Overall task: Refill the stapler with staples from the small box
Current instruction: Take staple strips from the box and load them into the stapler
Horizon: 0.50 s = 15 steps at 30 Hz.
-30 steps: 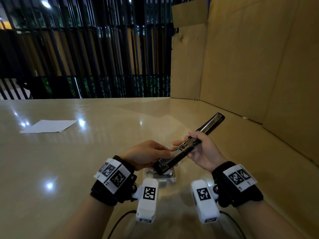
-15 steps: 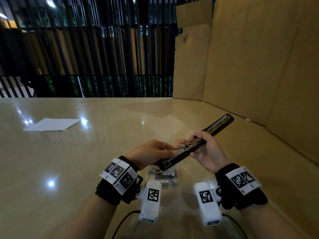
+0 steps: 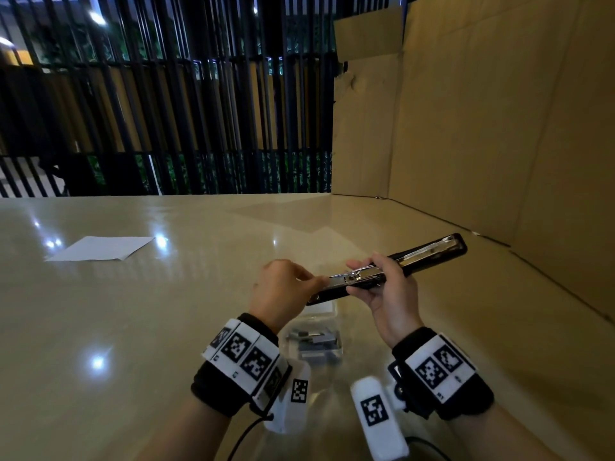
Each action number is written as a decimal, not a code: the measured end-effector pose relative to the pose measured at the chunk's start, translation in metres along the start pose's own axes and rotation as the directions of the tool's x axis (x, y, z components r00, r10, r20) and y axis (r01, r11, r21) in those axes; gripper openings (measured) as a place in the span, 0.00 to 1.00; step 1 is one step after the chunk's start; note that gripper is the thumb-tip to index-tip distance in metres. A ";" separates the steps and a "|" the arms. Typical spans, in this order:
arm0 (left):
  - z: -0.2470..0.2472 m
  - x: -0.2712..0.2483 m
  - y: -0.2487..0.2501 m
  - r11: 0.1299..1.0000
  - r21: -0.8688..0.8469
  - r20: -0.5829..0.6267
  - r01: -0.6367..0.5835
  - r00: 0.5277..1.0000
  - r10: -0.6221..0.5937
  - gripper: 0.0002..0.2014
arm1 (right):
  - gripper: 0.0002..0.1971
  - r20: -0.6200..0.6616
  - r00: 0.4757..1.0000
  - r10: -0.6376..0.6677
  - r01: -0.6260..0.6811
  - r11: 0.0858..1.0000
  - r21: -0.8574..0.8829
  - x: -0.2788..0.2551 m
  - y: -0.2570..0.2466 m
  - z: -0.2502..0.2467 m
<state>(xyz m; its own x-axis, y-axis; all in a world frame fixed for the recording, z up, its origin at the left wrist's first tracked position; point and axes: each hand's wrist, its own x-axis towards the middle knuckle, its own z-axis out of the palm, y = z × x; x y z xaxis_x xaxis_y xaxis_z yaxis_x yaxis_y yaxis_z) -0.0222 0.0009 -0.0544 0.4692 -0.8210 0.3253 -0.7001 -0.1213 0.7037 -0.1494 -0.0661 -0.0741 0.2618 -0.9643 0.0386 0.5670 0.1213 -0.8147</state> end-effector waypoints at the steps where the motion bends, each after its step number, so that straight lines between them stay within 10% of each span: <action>1: 0.001 0.000 0.000 1.000 -0.024 -0.005 0.018 1.000 -0.018 0.14 | 0.10 -0.004 1.000 -0.007 0.007 1.000 -0.005 -0.002 0.001 0.001; 15: 0.014 0.005 -0.007 0.977 -0.151 -0.065 0.152 0.984 -0.163 0.11 | 0.09 -0.077 0.992 -0.098 0.104 0.992 0.073 -0.008 0.003 0.007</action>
<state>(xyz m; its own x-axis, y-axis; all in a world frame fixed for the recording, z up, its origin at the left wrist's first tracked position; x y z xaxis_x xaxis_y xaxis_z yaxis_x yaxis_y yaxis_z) -0.0229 -0.0099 -0.0664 0.6113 -0.7521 0.2464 -0.5311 -0.1590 0.8322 -0.1442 -0.0564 -0.0723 0.1440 -0.9868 0.0734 0.6466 0.0376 -0.7619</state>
